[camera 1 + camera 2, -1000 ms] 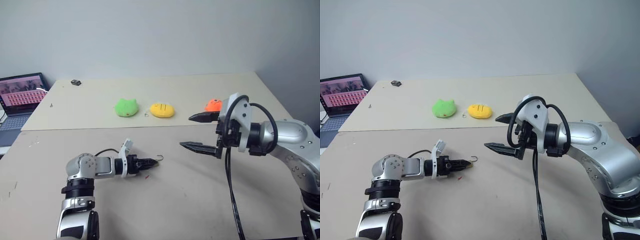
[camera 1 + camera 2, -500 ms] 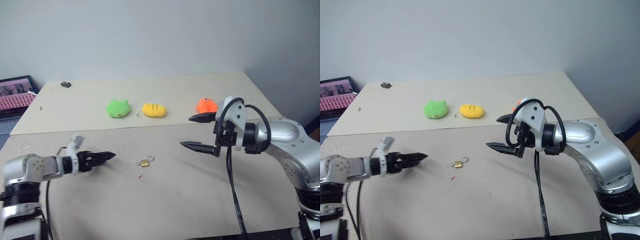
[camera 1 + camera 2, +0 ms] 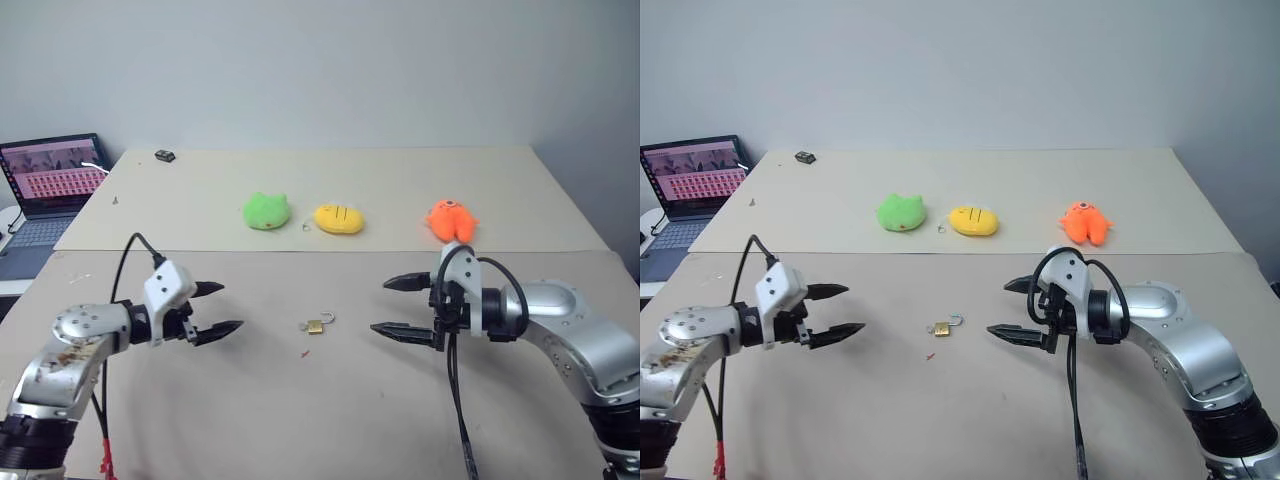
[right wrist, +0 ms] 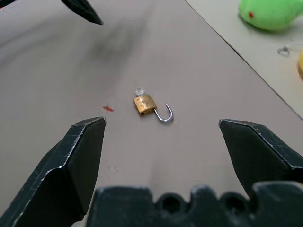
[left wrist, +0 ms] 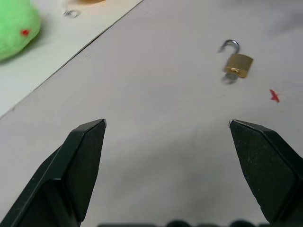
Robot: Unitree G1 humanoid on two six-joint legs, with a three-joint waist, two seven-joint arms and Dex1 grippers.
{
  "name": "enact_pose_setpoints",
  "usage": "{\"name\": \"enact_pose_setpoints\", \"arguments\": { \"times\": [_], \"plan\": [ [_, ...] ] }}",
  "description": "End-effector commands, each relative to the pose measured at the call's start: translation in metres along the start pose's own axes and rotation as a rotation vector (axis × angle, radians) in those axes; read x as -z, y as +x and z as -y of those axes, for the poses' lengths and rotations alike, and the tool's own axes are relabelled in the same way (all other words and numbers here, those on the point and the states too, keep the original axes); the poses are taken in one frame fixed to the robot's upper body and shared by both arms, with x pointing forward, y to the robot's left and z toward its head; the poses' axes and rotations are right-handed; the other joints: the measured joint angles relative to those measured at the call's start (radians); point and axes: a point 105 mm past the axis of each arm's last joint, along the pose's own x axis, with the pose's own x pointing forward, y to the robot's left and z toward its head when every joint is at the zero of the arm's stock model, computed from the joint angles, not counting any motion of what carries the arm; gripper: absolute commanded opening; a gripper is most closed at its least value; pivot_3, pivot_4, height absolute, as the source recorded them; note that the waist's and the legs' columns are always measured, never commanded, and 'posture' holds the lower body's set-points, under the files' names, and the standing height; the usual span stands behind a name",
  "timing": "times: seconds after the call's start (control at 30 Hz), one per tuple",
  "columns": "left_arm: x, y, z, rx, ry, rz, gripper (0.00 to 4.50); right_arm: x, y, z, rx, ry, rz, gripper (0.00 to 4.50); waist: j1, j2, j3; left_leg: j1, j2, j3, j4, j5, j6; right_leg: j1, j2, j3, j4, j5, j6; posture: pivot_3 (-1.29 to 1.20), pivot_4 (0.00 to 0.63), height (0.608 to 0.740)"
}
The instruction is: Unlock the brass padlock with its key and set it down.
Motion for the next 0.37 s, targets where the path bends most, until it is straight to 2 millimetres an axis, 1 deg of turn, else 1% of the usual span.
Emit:
{"name": "enact_pose_setpoints", "arguments": {
  "times": [0.03,0.07,0.13,0.23,0.37],
  "plan": [
    [-0.013,0.000,0.003,-0.030,0.063,0.061,4.43,-0.013,-0.007,0.001,0.072,-0.054,0.066,4.50,-0.003,-0.001,0.001,0.000,0.001,0.000,0.000,0.000,0.000,0.000,0.002,0.000,0.001,-0.001,0.002,0.00,0.150,0.655],
    [-0.011,0.001,0.007,-0.007,0.056,0.048,4.43,-0.010,-0.008,0.002,0.089,-0.042,0.063,4.50,-0.004,-0.002,0.001,0.001,0.002,0.000,0.000,0.000,0.000,0.000,0.004,0.000,0.002,-0.003,0.005,0.00,0.150,0.655],
    [-0.016,0.008,0.012,0.015,0.045,0.066,4.43,-0.004,-0.010,0.001,0.114,-0.020,0.058,4.50,-0.005,-0.002,0.002,0.002,0.005,0.000,0.001,0.000,0.000,0.000,0.006,-0.001,0.003,-0.004,0.007,0.00,0.150,0.655],
    [-0.031,0.019,0.015,0.023,0.054,0.122,4.43,-0.002,-0.015,0.006,0.162,0.009,0.076,4.50,-0.005,-0.002,0.003,0.002,0.008,0.000,0.001,0.000,0.000,0.001,0.009,-0.003,0.005,-0.004,0.008,0.00,0.150,0.655],
    [-0.049,0.025,0.021,0.043,0.105,0.176,4.43,0.002,-0.016,0.009,0.173,0.016,0.070,4.50,-0.004,-0.002,0.003,0.002,0.009,0.000,0.003,0.001,0.002,0.001,0.016,-0.003,0.007,-0.004,0.008,0.00,0.150,0.655]
  ]
}}
